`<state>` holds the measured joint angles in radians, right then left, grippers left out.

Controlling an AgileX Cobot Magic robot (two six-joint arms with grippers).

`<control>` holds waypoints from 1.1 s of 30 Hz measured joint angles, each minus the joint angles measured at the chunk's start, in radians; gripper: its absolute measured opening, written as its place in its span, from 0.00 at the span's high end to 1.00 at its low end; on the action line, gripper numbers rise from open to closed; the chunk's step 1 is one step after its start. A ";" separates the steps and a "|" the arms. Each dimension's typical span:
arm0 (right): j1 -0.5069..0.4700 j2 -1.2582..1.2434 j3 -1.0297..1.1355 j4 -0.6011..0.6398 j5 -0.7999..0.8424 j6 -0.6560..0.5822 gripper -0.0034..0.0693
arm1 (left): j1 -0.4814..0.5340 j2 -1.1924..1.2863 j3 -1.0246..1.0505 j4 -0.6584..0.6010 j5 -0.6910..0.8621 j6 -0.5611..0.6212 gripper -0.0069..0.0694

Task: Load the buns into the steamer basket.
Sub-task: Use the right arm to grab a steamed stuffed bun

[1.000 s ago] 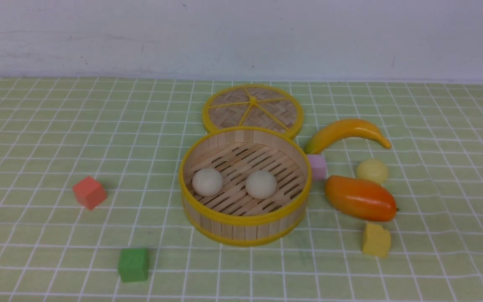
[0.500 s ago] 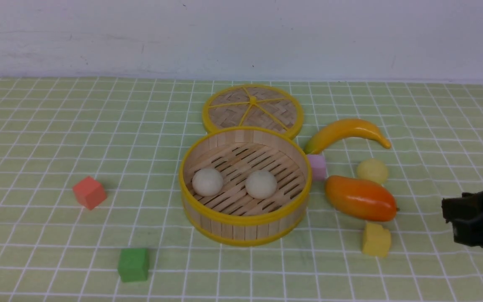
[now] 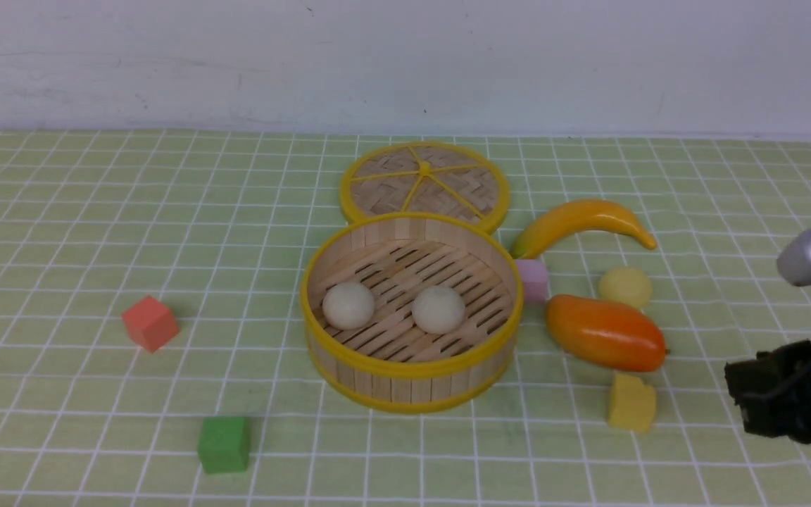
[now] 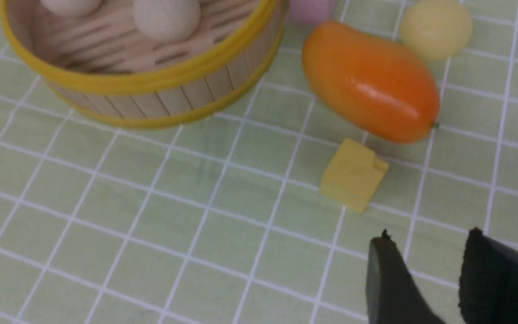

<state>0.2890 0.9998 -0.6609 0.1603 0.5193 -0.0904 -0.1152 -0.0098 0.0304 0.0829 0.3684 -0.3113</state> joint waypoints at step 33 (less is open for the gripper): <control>0.000 0.196 -0.217 0.229 0.142 -0.207 0.56 | 0.000 0.000 0.000 0.000 0.000 0.000 0.74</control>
<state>0.2890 1.1955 -0.8780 0.3892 0.6613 -0.2979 -0.1152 -0.0098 0.0304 0.0829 0.3684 -0.3113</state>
